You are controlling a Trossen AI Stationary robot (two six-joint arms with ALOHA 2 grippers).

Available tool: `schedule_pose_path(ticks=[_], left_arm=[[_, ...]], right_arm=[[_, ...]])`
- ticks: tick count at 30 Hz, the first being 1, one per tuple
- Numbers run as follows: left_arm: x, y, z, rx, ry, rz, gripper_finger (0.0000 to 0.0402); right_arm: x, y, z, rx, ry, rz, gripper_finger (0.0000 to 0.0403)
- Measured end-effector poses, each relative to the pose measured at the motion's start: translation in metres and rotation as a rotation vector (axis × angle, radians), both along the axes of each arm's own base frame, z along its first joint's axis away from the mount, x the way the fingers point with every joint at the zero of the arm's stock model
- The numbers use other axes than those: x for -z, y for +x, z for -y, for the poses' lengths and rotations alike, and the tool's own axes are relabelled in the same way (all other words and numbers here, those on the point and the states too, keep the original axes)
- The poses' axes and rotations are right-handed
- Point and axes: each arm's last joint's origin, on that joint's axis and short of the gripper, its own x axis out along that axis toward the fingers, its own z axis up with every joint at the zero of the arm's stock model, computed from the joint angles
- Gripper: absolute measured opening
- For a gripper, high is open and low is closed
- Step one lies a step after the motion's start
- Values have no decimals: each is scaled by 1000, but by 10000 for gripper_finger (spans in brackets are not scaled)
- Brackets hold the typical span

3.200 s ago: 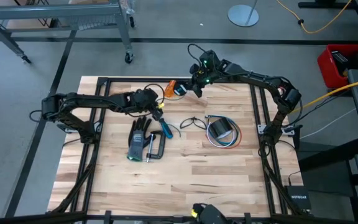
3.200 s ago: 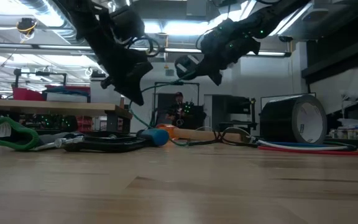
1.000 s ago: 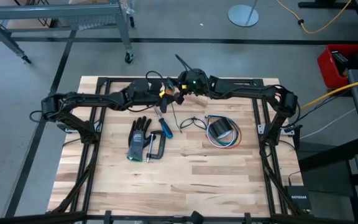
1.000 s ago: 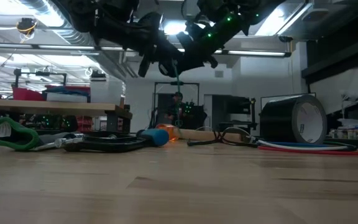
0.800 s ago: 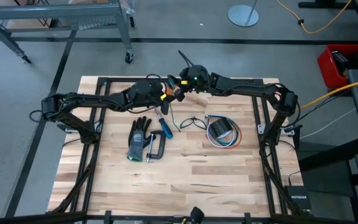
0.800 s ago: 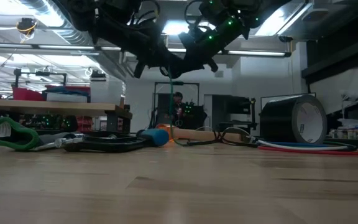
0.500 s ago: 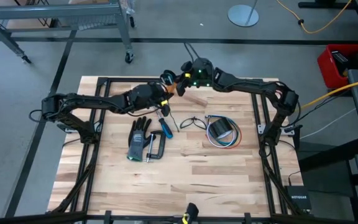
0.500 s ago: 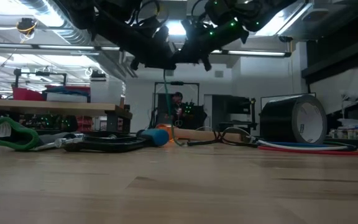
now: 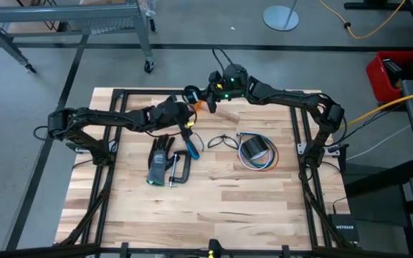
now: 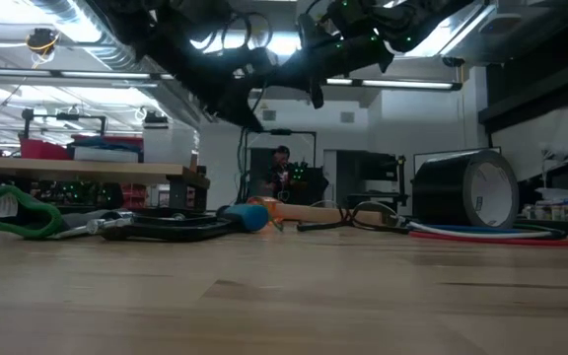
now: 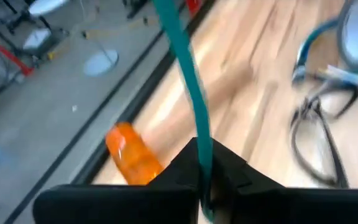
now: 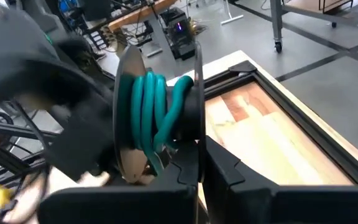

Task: Coil cords
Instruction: Coil the green wire onto the spool

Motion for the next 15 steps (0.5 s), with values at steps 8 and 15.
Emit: schedule_pose_path(ticks=[8, 15], left_arm=[[5, -2, 1, -16, -38, -32, 29], [10, -6, 2, -26, -66, -90, 33]], right_arm=[[-1, 0, 0, -4, -2, 6, 7], [1, -5, 8, -1, 10, -11, 7]])
